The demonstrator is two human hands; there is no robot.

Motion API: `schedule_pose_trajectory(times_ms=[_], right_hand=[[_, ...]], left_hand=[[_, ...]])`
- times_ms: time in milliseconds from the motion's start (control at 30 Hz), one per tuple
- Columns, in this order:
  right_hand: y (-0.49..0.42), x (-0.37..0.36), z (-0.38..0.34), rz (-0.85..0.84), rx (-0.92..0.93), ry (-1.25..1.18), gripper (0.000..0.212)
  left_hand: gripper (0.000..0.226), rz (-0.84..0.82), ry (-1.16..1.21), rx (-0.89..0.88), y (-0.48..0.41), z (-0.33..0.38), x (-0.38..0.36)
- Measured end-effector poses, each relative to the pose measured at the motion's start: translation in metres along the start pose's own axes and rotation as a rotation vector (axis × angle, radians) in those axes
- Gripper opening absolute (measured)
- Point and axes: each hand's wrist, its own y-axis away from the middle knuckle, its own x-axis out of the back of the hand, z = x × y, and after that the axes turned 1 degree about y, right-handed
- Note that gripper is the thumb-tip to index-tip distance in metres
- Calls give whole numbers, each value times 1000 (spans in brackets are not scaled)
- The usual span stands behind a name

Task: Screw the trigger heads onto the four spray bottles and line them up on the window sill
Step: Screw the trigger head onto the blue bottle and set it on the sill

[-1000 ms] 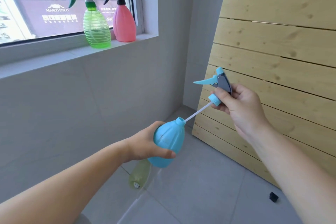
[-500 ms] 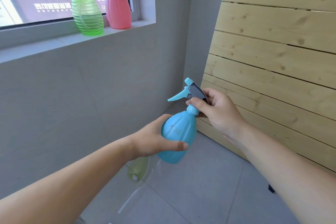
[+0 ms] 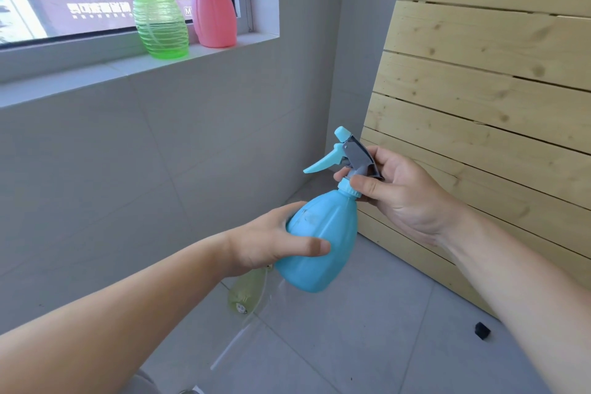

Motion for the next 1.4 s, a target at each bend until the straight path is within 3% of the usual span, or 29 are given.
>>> schedule_pose_trajectory(times_ms=[233, 367, 633, 900, 1033, 1133, 1267, 1400], right_hand=[[1, 2, -4, -72, -10, -178, 33], [0, 3, -7, -79, -23, -153, 34], [-4, -6, 6, 129, -56, 39, 25], [-5, -13, 13, 249, -56, 71, 22], [-5, -19, 18, 285, -71, 36, 23], [-5, -20, 18, 291, -91, -8, 22], [-4, -20, 16, 276, -106, -44, 18], [-4, -19, 16, 258, -128, -50, 18]], left_hand=[[72, -72, 87, -2, 1, 2, -2], [69, -65, 63, -4, 1, 3, -1], [58, 73, -6, 54, -2, 4, -8], [52, 132, 6, 150, -1, 9, -10], [65, 206, 13, 195, -2, 9, -15], [71, 153, 89, 242, -2, 7, -14], [58, -36, 316, 267, 0, 6, -10], [78, 39, 214, 252, -3, 2, -7]])
